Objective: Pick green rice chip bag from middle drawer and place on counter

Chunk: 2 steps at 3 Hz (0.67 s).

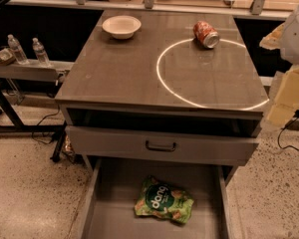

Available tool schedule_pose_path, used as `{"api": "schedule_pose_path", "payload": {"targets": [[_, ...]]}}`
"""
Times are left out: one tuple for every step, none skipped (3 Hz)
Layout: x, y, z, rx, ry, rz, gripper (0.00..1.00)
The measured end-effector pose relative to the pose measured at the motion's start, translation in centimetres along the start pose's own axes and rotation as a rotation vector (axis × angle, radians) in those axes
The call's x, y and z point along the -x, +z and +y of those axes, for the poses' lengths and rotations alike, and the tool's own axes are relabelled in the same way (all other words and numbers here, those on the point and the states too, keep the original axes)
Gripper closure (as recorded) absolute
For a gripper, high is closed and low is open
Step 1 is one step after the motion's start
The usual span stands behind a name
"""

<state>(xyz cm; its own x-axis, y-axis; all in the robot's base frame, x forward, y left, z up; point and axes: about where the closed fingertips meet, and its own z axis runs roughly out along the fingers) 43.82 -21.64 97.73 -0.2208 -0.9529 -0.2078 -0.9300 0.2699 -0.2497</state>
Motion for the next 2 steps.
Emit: {"api": "schedule_pose_path", "payload": {"targets": [[0.0, 0.0, 0.0, 0.0, 0.0, 0.0, 0.0], [-0.84, -0.12, 0.07, 0.002, 0.008, -0.023, 0.0]]}}
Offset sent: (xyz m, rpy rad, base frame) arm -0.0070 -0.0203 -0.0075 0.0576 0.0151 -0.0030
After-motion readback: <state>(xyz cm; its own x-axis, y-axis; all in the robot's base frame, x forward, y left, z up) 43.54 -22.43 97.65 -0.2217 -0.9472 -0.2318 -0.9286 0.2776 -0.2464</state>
